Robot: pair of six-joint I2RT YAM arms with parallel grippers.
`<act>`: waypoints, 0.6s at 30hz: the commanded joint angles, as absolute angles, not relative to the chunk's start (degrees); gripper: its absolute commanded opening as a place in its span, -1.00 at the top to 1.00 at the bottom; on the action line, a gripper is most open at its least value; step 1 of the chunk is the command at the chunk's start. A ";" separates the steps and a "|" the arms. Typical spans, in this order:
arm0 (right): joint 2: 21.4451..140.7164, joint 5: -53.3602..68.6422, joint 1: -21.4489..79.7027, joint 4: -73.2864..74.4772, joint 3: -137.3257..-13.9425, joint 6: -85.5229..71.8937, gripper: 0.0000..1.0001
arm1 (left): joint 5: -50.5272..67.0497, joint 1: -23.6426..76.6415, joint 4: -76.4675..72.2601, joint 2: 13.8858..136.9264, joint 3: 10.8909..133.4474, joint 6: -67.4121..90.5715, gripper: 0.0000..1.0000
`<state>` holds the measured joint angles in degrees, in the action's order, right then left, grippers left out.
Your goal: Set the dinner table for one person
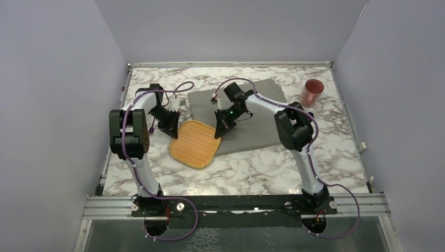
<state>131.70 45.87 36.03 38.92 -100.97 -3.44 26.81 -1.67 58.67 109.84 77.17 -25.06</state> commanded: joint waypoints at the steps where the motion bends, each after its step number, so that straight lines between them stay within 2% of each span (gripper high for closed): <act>1: 129.71 44.68 38.08 38.03 -102.16 5.89 0.99 | 28.17 -0.54 55.35 109.23 77.08 -25.20 1.00; 10: 127.71 47.02 38.08 41.97 -106.58 4.63 0.99 | 29.78 -0.09 60.07 106.30 79.58 -26.35 1.00; 18: 125.23 44.46 38.09 43.53 -108.42 3.72 0.99 | 34.88 2.41 66.51 105.81 85.15 -26.51 1.00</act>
<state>129.29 43.70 36.05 43.55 -106.08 0.73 26.85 -0.69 64.95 108.25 80.29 -26.39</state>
